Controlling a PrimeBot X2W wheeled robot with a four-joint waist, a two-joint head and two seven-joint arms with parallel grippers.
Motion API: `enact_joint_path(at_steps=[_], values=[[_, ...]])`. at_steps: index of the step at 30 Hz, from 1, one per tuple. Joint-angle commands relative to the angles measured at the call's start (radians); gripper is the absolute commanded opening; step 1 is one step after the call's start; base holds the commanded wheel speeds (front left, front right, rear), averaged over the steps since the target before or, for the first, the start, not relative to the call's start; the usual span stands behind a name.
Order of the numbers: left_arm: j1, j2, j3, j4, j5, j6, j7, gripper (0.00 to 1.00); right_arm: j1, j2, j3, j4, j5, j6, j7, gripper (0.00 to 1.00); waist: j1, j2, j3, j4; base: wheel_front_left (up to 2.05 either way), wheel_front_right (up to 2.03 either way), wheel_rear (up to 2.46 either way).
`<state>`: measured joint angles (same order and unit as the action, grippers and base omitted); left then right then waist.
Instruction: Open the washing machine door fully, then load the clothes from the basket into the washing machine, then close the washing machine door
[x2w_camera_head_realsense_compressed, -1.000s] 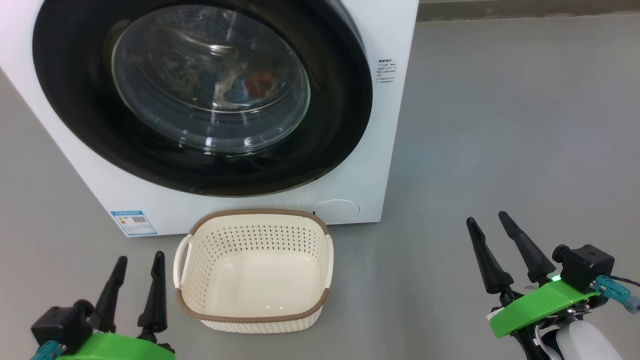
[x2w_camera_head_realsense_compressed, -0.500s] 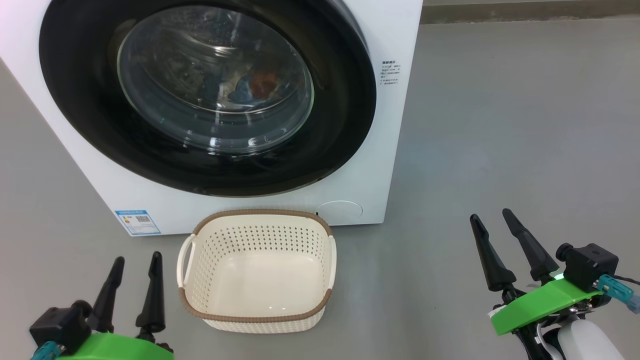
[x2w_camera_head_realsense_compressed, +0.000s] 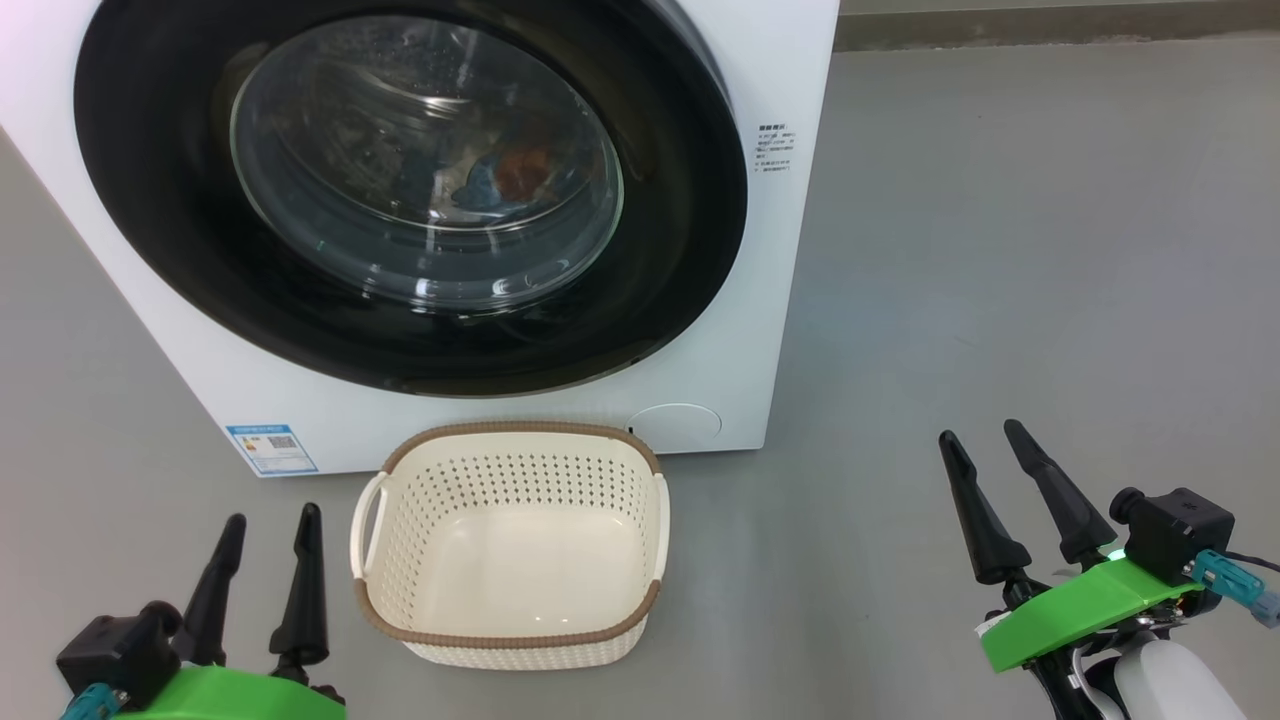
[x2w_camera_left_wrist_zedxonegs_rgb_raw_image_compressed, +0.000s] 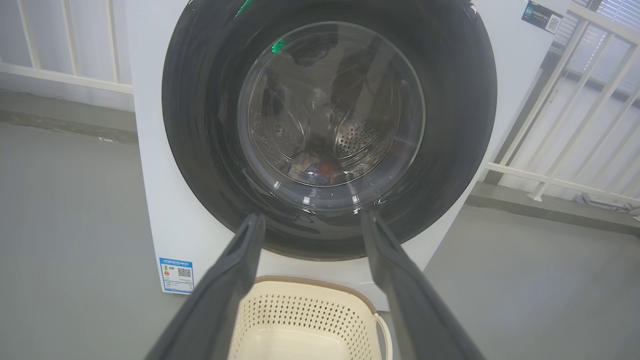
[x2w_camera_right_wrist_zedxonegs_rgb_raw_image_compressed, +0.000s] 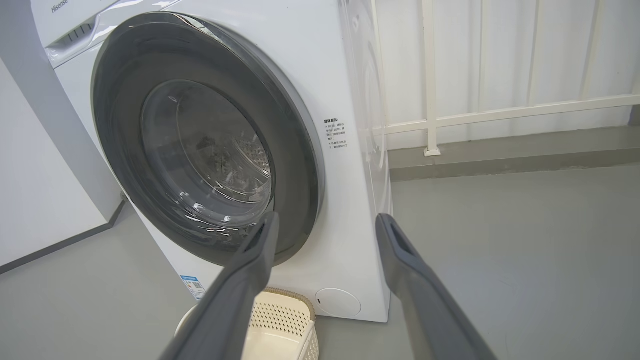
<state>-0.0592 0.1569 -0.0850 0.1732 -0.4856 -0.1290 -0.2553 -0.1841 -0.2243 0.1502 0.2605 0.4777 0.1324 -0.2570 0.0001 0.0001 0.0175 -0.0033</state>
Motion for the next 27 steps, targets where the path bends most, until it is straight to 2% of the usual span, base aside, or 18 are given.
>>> enact_joint_path(at_steps=[1,27], values=[[-0.015,0.015,0.039,-0.024,0.015,-0.002,-0.006,1.0,-0.002,-0.003,0.018,-0.02,-0.012,-0.002,-0.005,1.0,-0.0001,-0.0001,-0.001,0.0,0.0,0.0,0.0],[-0.012,0.015,0.046,-0.03,0.019,-0.002,-0.006,1.0,-0.001,0.003,0.017,-0.016,-0.013,-0.002,-0.005,1.0,-0.0001,-0.0001,0.001,0.0,0.0,0.0,0.0]])
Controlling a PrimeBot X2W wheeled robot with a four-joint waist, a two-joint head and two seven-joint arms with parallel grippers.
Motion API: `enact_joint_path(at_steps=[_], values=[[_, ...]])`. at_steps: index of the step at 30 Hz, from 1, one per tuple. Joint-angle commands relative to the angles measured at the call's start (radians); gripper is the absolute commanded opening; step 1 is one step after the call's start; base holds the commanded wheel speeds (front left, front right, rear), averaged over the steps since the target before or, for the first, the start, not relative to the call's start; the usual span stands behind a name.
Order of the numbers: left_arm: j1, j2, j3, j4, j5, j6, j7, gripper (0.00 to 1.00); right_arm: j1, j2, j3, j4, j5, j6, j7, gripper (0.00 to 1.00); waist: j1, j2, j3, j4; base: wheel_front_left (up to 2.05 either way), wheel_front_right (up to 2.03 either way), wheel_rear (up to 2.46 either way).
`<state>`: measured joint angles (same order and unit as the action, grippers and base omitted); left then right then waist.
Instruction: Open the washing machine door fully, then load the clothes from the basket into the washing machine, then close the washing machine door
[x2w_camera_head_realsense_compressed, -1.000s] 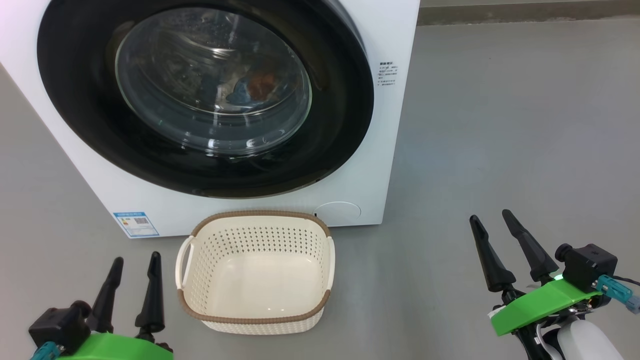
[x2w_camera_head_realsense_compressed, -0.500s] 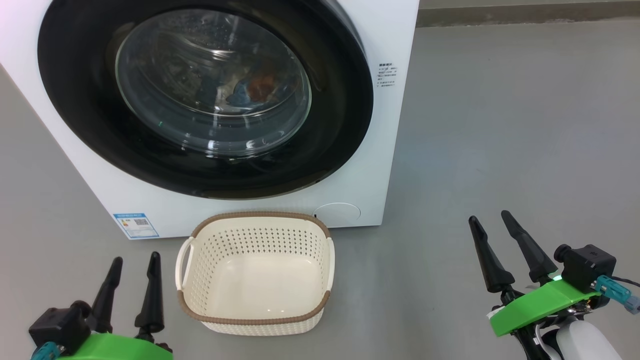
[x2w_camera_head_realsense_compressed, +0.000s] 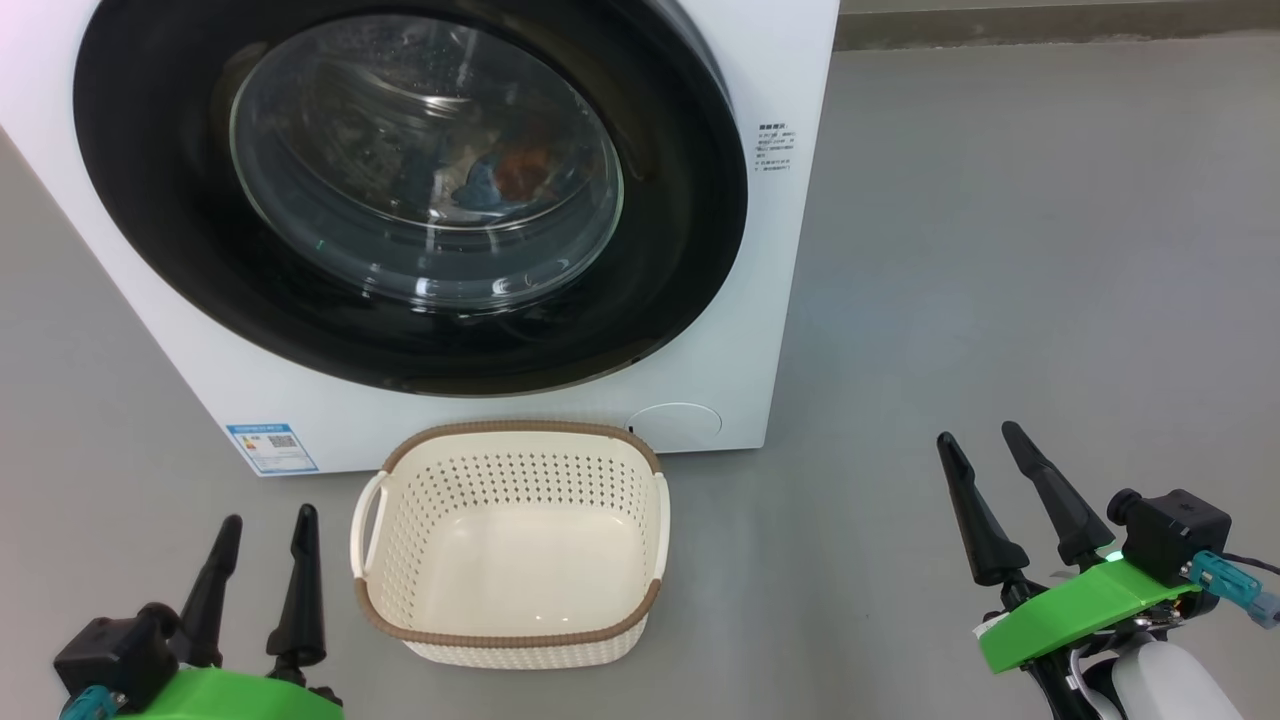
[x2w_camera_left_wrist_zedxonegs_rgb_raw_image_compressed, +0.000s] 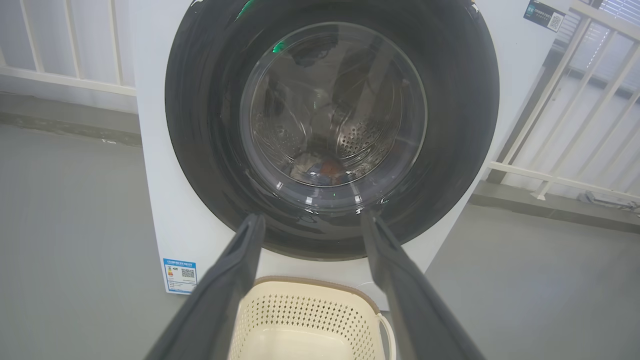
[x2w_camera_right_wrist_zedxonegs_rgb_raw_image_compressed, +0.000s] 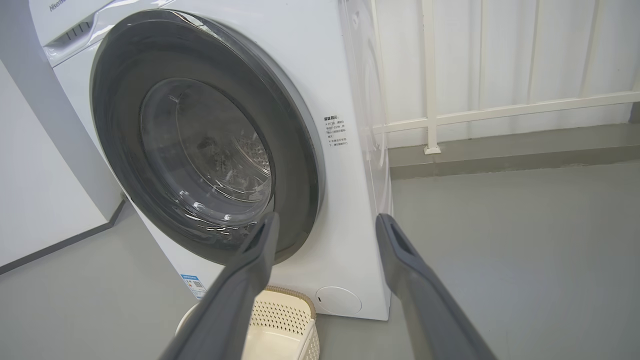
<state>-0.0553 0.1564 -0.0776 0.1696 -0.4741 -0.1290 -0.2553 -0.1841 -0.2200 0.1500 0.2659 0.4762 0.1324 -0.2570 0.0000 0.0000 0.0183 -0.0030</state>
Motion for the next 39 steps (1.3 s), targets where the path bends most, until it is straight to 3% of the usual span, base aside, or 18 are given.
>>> enact_joint_path(at_steps=[1,5,6,16,21,39], values=[[-0.016,0.015,0.039,-0.027,0.009,-0.002,-0.006,1.0,-0.001,-0.001,0.016,-0.021,-0.011,-0.002,-0.005,1.0,0.0,0.0,0.0,0.0,0.0,0.0,0.0],[-0.015,0.014,0.038,-0.029,0.011,-0.002,-0.006,1.0,-0.002,0.0,0.015,-0.021,-0.012,-0.002,-0.005,1.0,0.0,0.0,0.002,0.0,0.0,0.0,0.0],[0.0,-0.002,0.0,0.002,0.004,0.0,0.0,0.0,0.0,0.001,0.0,0.004,0.0,0.0,0.0,0.0,0.0,0.0,0.003,0.0,0.0,0.0,0.0],[0.017,-0.028,-0.002,0.039,-0.058,0.001,0.02,0.0,0.027,0.022,-0.01,0.038,0.063,0.0,0.02,0.0,0.0023,0.0,-0.001,0.0,0.0,0.0,0.0],[0.014,-0.031,0.006,0.042,-0.104,0.001,0.034,0.0,0.029,0.027,-0.019,0.036,0.109,0.0,0.034,0.0,0.0002,0.0,0.0,0.001,0.0,0.0,0.0],[0.003,-0.041,0.032,0.047,-0.259,0.0,0.083,0.0,0.035,0.047,-0.054,0.028,0.264,0.0,0.083,0.0,0.0001,0.0,-0.002,0.001,0.0,0.0,0.0]])
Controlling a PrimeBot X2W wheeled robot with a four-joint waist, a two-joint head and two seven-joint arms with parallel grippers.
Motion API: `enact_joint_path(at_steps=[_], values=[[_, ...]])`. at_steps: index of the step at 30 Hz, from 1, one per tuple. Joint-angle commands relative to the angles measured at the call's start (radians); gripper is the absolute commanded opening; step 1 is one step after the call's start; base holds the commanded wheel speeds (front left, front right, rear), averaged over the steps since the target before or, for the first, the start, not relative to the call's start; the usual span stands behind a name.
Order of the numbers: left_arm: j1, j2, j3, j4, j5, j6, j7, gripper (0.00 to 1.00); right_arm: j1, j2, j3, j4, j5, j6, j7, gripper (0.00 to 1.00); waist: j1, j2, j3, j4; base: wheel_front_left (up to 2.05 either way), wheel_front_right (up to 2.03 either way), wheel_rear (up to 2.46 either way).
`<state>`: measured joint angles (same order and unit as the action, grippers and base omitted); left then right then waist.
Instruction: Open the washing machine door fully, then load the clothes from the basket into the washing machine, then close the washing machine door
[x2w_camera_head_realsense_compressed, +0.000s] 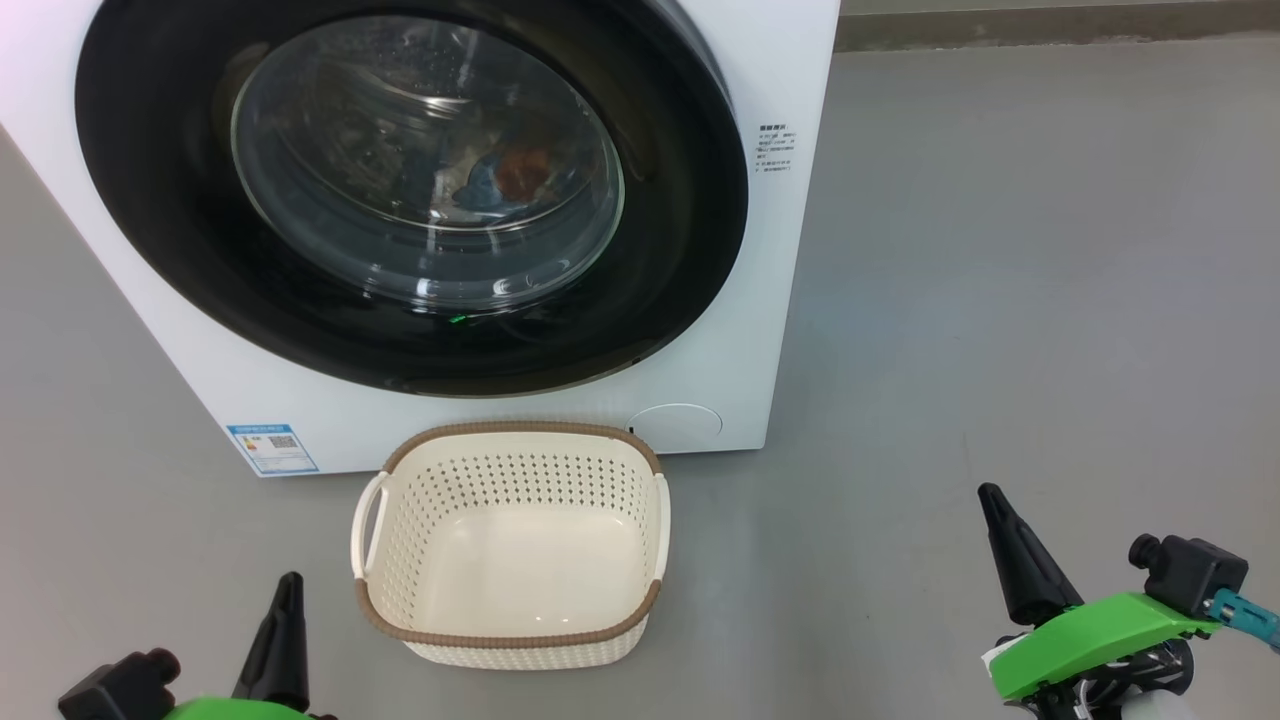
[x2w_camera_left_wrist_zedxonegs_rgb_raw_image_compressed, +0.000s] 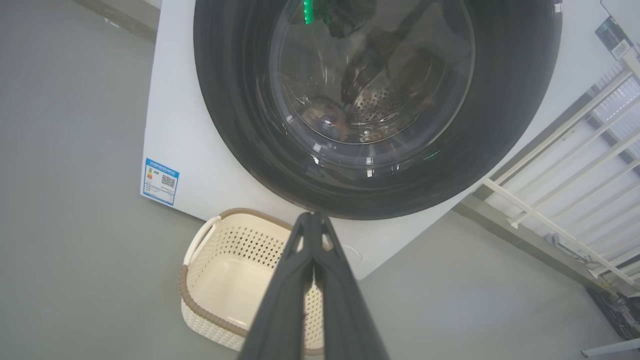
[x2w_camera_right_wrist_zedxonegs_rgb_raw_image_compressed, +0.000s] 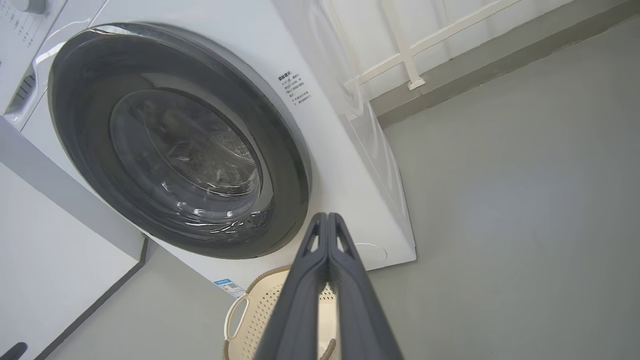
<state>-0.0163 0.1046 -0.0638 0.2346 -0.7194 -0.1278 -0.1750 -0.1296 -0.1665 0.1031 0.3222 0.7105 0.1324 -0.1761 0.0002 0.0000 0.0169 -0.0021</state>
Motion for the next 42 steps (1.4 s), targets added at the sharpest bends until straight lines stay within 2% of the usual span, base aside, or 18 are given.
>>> enact_joint_path(at_steps=[1,42], values=[[-0.036,0.01,0.02,-0.017,-0.023,-0.001,0.006,0.0,-0.019,-0.005,-0.01,-0.029,0.038,0.0,0.005,0.0,-0.0001,0.0,0.0,0.0,0.0,0.0,0.0],[-0.06,-0.016,0.086,-0.006,-0.397,-0.002,0.126,0.0,-0.001,0.045,-0.097,-0.05,0.41,-0.001,0.126,0.0,-0.0001,0.0,-0.006,0.001,0.0,0.0,0.0]])
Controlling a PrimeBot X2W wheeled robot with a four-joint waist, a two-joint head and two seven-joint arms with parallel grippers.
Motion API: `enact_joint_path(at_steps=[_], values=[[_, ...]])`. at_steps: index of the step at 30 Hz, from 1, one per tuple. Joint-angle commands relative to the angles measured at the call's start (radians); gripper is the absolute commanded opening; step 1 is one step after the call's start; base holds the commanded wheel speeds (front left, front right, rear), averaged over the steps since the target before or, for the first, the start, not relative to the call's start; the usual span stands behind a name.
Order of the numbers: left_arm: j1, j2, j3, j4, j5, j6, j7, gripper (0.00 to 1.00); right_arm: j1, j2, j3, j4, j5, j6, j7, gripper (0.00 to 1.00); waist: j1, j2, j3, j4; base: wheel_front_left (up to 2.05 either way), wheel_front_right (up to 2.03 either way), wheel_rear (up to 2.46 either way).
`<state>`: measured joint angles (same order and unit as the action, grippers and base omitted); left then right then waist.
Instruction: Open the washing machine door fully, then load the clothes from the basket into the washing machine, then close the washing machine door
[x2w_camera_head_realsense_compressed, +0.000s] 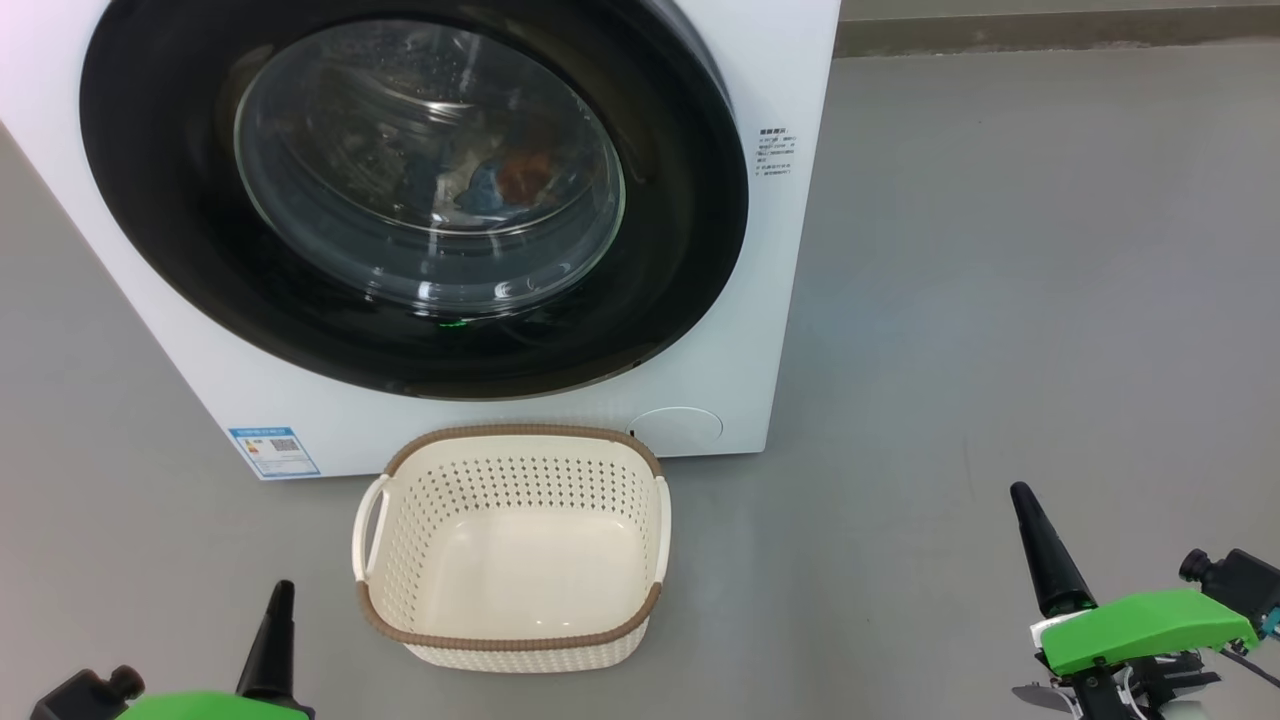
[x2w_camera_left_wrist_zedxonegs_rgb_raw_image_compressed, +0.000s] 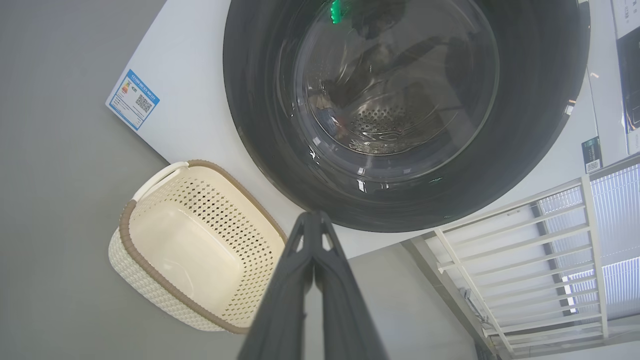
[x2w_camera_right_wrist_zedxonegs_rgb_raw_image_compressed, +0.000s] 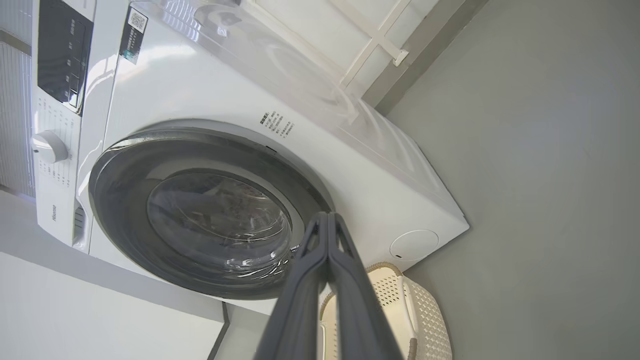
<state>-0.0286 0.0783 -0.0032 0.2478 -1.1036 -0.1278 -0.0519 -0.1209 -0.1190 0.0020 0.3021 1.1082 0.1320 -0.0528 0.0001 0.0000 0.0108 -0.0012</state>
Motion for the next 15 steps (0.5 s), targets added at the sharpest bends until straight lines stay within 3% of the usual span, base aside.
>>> enact_joint_path(at_steps=[1,15], values=[[-0.048,0.009,0.027,-0.019,-0.021,-0.002,0.006,0.0,-0.009,-0.001,0.002,-0.03,0.021,-0.001,0.005,0.0,0.0,0.0,0.0,0.0,0.0,0.0,0.0],[-0.056,0.0,0.05,-0.014,-0.149,-0.002,0.047,0.0,-0.004,0.017,-0.028,-0.037,0.147,-0.001,0.047,0.0,-0.0001,0.0,-0.002,0.0,0.0,0.0,0.0]])
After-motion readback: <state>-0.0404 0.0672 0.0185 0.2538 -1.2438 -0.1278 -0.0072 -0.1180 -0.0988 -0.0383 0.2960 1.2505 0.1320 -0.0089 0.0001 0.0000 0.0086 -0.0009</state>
